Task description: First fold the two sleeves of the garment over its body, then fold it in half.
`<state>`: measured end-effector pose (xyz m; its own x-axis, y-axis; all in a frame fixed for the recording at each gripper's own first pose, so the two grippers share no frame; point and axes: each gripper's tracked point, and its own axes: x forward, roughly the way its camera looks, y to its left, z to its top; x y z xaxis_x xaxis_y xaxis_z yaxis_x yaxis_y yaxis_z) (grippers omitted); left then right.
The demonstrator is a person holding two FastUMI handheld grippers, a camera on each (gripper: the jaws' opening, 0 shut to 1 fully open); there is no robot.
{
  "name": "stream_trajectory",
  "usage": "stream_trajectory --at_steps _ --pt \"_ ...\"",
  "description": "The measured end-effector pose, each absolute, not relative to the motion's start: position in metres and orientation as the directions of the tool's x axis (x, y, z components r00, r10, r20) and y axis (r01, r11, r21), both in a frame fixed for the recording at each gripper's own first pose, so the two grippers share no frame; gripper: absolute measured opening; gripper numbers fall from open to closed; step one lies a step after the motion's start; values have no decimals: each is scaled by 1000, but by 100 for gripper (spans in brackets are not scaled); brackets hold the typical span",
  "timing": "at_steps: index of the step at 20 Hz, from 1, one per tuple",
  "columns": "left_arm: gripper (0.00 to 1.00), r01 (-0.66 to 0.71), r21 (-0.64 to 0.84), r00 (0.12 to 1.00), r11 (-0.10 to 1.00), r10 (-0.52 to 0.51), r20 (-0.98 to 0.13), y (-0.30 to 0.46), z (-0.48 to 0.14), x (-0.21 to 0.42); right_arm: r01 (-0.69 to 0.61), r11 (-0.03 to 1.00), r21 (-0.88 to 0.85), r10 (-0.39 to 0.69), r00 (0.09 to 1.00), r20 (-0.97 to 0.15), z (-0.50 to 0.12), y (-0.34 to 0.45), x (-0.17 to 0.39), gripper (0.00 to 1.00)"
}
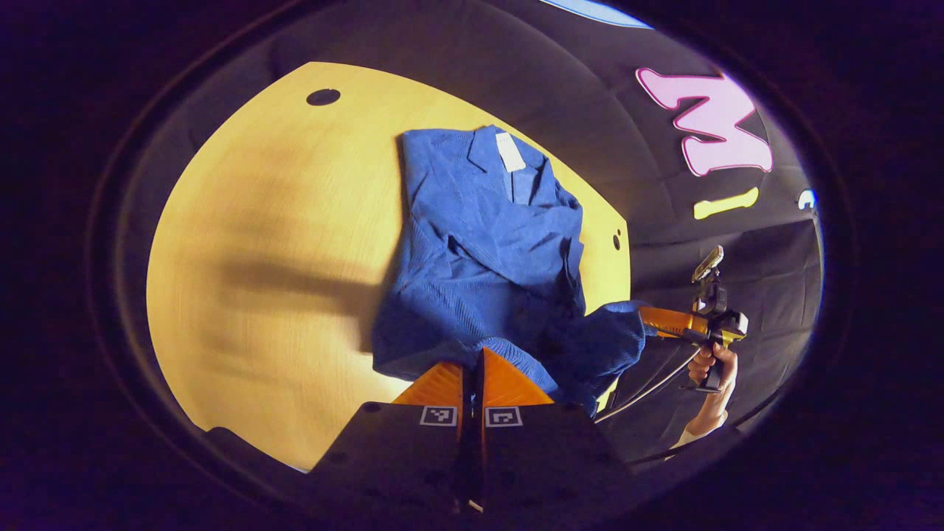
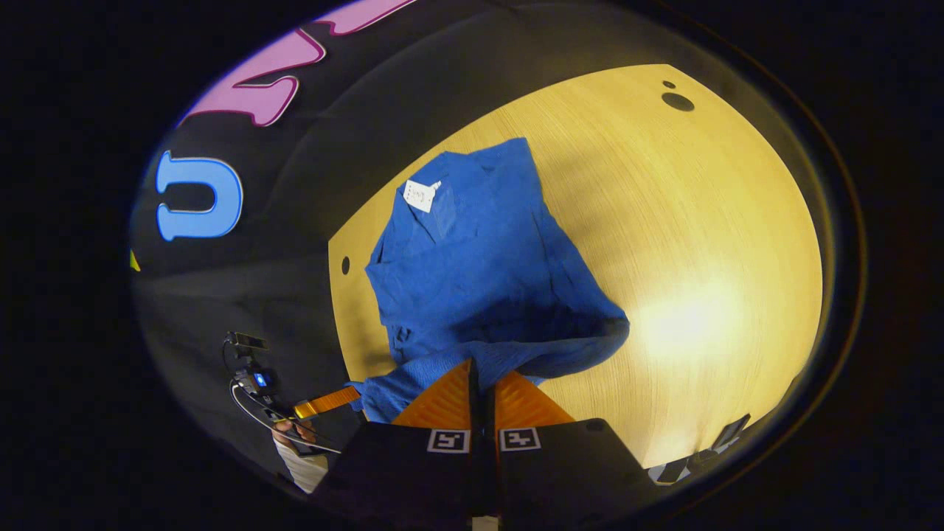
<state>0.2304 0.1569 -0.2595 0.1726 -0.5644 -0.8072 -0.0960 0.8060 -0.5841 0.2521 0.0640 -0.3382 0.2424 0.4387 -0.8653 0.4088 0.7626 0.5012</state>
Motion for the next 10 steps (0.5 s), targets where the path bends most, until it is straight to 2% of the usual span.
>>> stream_trajectory --at_steps 3,6,10 --pt "0 -166 -614 251 772 -569 -783 164 -249 285 381 781 495 424 260 -868 -346 45 306 1" --pt "0 -167 -531 260 830 -483 -836 186 -257 327 340 805 486 397 300 -867 -355 30 365 1" --pt "0 -127 -494 280 860 -447 -850 179 -279 380 307 805 508 412 329 -850 -376 28 420 1"
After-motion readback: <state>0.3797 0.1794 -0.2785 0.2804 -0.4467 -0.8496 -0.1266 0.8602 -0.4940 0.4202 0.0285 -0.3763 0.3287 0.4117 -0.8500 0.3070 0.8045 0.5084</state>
